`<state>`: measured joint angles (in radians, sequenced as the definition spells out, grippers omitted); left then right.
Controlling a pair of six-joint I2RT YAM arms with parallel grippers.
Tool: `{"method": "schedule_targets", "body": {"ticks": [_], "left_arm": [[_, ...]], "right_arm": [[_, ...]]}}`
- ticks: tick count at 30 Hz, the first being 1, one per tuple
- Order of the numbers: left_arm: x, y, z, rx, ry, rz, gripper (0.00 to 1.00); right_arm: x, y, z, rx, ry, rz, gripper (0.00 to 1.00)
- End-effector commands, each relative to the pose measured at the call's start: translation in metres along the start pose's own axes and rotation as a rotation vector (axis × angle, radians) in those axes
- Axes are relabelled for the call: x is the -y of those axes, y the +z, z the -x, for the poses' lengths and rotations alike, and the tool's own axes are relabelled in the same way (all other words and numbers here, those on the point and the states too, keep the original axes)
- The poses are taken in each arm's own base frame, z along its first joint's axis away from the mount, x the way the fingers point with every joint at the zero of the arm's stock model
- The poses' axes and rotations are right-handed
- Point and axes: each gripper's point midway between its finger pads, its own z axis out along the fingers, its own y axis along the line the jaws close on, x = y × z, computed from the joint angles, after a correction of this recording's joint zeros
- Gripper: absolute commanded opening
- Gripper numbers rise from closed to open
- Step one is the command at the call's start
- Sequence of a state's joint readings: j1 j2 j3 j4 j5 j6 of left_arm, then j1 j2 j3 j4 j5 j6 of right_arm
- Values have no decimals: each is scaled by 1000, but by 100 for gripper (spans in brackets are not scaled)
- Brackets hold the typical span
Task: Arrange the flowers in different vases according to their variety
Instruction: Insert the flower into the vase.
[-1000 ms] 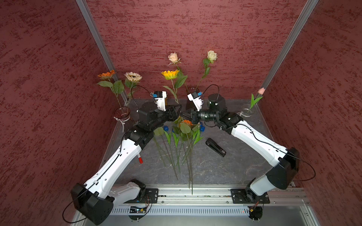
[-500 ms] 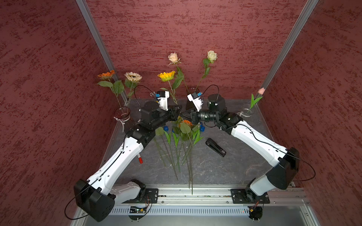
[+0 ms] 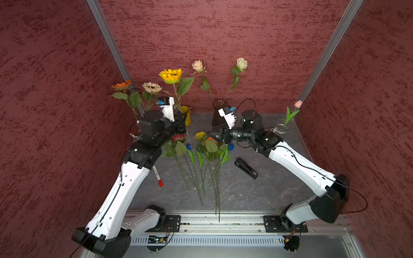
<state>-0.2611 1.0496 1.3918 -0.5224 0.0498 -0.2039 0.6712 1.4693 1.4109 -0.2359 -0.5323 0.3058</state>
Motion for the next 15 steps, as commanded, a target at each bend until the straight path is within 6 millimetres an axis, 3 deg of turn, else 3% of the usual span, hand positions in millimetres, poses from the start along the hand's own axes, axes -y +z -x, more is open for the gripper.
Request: {"method": "schedule_targets", "body": {"ticks": [1, 6, 15], "left_arm": [[-49, -43, 24, 15, 196, 235, 0], [-91, -75, 78, 116, 262, 393, 0], [-148, -80, 150, 312, 228, 465, 0]], "right_arm": [[3, -14, 0, 19, -22, -45, 62], [10, -14, -5, 14, -11, -47, 61], [25, -22, -4, -2, -12, -84, 61]]}}
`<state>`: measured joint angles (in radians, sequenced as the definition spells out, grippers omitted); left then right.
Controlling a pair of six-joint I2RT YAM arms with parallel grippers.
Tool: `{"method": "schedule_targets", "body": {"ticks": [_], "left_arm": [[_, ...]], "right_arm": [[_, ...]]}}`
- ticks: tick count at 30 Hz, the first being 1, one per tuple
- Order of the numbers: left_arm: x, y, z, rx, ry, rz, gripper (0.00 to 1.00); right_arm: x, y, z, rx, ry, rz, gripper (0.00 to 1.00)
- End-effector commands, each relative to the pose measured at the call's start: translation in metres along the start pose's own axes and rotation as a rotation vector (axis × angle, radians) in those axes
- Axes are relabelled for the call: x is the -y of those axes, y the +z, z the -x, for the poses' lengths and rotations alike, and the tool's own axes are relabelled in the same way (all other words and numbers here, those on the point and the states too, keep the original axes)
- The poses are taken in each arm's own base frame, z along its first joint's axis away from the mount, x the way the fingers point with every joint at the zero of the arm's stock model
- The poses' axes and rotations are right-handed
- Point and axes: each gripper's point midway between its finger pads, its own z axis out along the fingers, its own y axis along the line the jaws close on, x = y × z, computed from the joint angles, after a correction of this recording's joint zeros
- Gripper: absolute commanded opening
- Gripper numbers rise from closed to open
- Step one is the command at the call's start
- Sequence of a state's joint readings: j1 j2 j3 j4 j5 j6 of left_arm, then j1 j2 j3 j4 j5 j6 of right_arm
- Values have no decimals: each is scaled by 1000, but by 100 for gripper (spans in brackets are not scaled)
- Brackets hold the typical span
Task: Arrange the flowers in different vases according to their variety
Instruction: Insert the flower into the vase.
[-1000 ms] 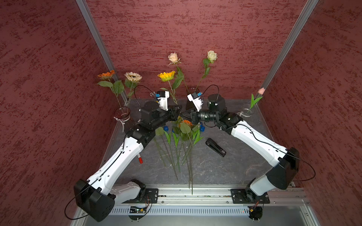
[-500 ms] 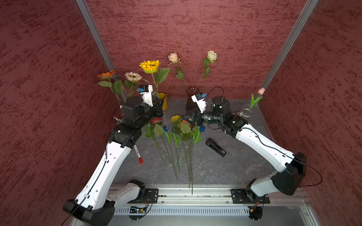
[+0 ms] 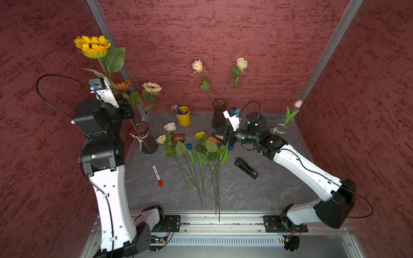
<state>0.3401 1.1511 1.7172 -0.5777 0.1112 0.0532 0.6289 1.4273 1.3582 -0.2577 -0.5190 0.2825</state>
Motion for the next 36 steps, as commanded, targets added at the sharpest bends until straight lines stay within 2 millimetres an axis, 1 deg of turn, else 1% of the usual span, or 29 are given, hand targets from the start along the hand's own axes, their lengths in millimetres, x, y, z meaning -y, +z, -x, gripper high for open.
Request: {"method": "schedule_targets", "body": {"ticks": [1, 4, 6, 9, 11, 13, 16, 22, 28, 31, 33, 34, 35, 36], "left_arm": [[-10, 13, 20, 84, -7, -34, 0], [-26, 31, 19, 93, -22, -14, 0], [-31, 41, 20, 124, -18, 0, 0], [-41, 52, 21, 147, -9, 45, 0], [-48, 59, 19, 154, 13, 86, 0], [-55, 64, 16, 179, 29, 116, 0], [-63, 76, 9, 182, 23, 123, 0], [-71, 99, -4, 185, 14, 107, 0], [-72, 125, -35, 144, -27, 64, 0], [-65, 133, -63, 104, -63, 39, 0], [-62, 141, -96, 42, -103, 29, 1], [-59, 146, -113, -3, -134, 9, 25], [-53, 152, -134, -83, -175, -24, 58], [-46, 156, -154, -170, -208, -45, 75]], "right_arm": [[8, -10, 3, -2, -17, -34, 61], [14, -18, 5, 8, -9, -48, 61], [20, -19, 6, 14, 14, -42, 61], [27, -14, 13, 6, 75, -8, 60], [32, -7, 17, -8, 110, 10, 60], [34, -2, 27, -13, 132, 24, 60], [35, 2, 42, -13, 137, 22, 60], [39, 10, 58, 28, 179, 25, 59], [44, 13, 62, 29, 188, 6, 58], [46, 13, 61, 25, 181, -9, 58], [50, 14, 58, 23, 180, -28, 58], [55, 15, 53, 9, 177, -65, 58], [64, 16, 45, -21, 167, -125, 58], [69, 17, 39, -51, 159, -171, 58]]}}
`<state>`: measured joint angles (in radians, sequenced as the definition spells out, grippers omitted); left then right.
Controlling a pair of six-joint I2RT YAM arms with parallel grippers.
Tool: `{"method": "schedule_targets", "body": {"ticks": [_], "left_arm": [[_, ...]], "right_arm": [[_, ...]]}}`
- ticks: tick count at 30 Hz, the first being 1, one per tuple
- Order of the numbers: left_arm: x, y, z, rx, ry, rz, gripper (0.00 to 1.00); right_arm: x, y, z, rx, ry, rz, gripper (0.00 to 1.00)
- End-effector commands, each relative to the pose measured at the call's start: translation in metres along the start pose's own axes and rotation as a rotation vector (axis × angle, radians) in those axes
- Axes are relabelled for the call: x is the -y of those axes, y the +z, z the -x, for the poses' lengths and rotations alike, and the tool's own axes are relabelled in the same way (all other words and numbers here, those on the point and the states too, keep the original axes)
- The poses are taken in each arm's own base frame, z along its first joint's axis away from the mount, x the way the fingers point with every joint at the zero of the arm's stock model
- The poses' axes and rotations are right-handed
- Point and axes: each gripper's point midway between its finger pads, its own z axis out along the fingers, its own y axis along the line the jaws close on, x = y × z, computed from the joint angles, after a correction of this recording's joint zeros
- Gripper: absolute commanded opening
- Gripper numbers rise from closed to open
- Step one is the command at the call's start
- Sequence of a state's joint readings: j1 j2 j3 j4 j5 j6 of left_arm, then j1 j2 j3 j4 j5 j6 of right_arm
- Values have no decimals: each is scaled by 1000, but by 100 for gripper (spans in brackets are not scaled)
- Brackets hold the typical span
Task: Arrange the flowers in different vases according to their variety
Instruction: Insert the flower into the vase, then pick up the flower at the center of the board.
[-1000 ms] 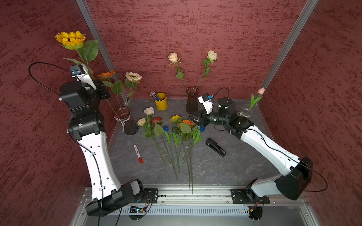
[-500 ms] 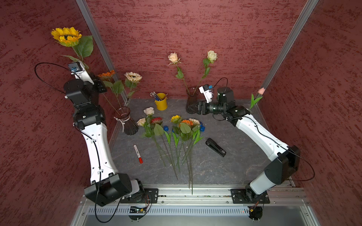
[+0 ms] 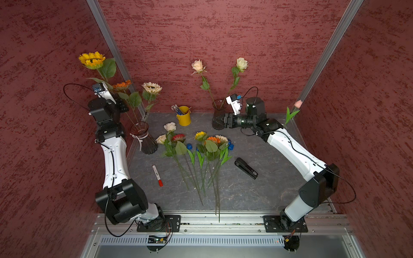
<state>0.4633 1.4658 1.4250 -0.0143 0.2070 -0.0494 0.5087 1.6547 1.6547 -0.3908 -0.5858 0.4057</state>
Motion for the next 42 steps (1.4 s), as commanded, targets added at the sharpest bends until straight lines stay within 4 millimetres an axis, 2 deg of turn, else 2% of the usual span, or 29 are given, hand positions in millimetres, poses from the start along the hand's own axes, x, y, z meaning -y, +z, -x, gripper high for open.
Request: {"method": "schedule_targets", "body": {"ticks": [1, 3, 6, 10, 17, 20, 25, 30, 37, 42], "left_arm": [[20, 10, -51, -191, -111, -79, 80], [40, -1, -69, -256, -143, -125, 87], [60, -26, -74, -273, -159, -148, 92], [68, -57, -83, -352, -189, -140, 98], [80, -124, -96, -405, -189, -143, 99], [90, -145, -103, -428, -185, -161, 100], [109, -164, -128, -515, -203, -186, 100], [132, -175, -163, -593, -202, -224, 100], [159, -188, -205, -685, -216, -270, 100], [167, -193, -222, -728, -194, -285, 100]], "right_arm": [[21, 3, -8, -48, -33, -154, 58], [29, 5, -17, -74, -32, -197, 59], [34, 6, -26, -77, -14, -211, 60], [48, 10, -49, -110, 44, -245, 61], [72, 22, -116, -207, 119, -314, 60], [82, 27, -144, -238, 161, -325, 58], [88, 46, -181, -296, 216, -303, 52], [89, 63, -199, -324, 232, -287, 47], [116, 82, -228, -380, 257, -335, 46], [124, 89, -246, -414, 280, -334, 44]]}}
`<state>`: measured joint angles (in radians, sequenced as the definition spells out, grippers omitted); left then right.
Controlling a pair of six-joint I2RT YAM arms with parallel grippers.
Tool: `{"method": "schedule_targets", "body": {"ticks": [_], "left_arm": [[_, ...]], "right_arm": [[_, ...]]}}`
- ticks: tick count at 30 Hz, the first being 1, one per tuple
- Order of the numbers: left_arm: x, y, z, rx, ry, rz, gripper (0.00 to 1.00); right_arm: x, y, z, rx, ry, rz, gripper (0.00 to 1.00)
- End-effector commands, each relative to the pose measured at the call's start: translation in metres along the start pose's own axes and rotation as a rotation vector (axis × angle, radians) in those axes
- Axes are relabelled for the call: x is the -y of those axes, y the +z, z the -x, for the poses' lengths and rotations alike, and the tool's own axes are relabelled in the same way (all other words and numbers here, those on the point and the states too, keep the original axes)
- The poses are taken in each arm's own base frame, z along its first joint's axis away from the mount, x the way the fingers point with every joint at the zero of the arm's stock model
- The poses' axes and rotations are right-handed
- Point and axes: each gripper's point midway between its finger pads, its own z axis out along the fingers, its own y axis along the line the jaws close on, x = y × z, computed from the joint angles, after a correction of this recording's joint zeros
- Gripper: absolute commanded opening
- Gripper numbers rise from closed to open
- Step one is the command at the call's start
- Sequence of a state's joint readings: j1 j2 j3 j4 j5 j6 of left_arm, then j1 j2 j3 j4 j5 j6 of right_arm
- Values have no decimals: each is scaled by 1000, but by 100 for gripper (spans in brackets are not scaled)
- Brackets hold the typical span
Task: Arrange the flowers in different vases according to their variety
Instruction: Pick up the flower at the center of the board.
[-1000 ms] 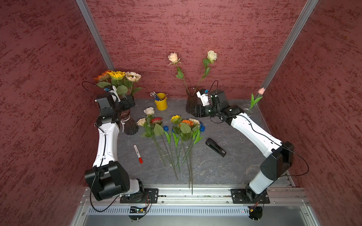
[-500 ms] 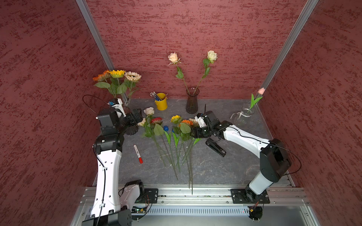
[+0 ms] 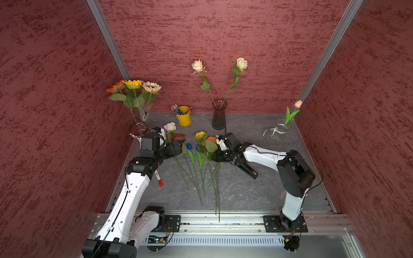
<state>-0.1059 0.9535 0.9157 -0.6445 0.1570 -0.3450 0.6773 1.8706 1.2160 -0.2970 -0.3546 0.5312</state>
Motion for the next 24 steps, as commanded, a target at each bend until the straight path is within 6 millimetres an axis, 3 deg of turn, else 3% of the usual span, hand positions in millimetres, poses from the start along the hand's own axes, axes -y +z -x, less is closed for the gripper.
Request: {"method": "schedule_targets", "body": {"ticks": [1, 14, 19, 24], "left_arm": [[3, 0, 1, 20, -7, 0, 100], [5, 14, -20, -36, -38, -6, 100], [19, 19, -26, -42, -35, -64, 100], [30, 26, -32, -51, -56, -124, 100]], "right_arm": [[-2, 9, -1, 7, 0, 23, 43], [-5, 25, -13, -45, 13, 64, 24], [-21, 7, -3, 5, 2, 96, 1], [-37, -19, 9, 67, -28, 115, 0]]}}
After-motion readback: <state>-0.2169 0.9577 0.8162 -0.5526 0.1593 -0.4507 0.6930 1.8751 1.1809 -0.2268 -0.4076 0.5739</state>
